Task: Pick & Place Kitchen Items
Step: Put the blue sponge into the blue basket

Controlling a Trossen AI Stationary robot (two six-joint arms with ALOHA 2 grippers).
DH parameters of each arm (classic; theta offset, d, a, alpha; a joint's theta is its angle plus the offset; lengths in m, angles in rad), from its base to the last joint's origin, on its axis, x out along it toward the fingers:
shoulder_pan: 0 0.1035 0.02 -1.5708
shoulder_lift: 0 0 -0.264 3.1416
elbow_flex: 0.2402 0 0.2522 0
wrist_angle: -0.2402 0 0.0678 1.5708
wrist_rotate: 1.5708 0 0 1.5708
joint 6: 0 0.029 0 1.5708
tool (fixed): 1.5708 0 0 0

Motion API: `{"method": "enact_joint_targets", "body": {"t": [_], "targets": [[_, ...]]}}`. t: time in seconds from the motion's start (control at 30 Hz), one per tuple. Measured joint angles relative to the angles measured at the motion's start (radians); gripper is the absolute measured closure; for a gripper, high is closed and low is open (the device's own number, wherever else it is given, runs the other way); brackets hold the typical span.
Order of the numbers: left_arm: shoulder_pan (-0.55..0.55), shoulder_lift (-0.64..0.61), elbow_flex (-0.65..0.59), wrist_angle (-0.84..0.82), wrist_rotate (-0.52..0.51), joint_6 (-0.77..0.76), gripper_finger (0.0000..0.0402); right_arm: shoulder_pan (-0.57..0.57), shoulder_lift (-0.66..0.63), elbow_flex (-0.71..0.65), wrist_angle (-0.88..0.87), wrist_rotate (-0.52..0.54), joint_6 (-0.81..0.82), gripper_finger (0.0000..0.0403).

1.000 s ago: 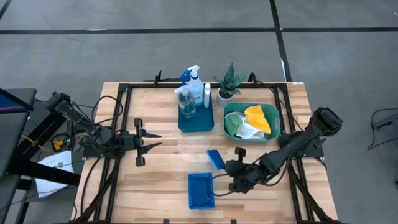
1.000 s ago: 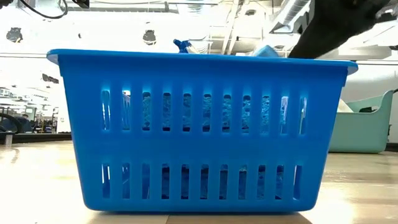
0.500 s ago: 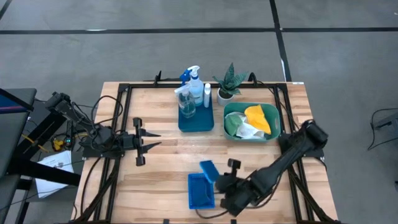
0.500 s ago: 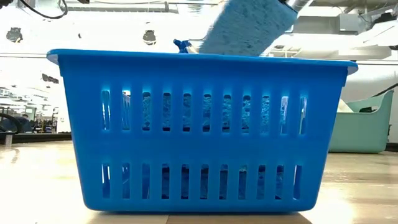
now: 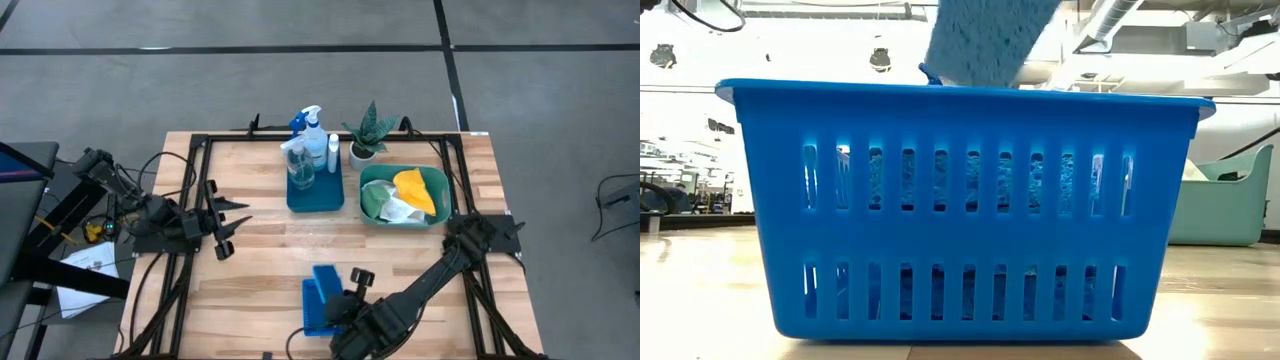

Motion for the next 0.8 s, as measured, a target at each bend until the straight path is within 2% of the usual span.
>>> {"method": "enact_joint_targets", "body": {"t": [0.27, 0.8], "targets": [[0.000, 0.001, 0.000, 0.182, 0.001, 0.085, 0.0293, -0.014, 0.022, -0.005, 0.002, -0.032, 0.160, 0.0403], [0.000, 0.001, 0.000, 0.190, 0.002, 0.137, 0.0293, 0.072, 0.022, -0.005, 0.328, 0.086, 0.195, 0.0403]]}}
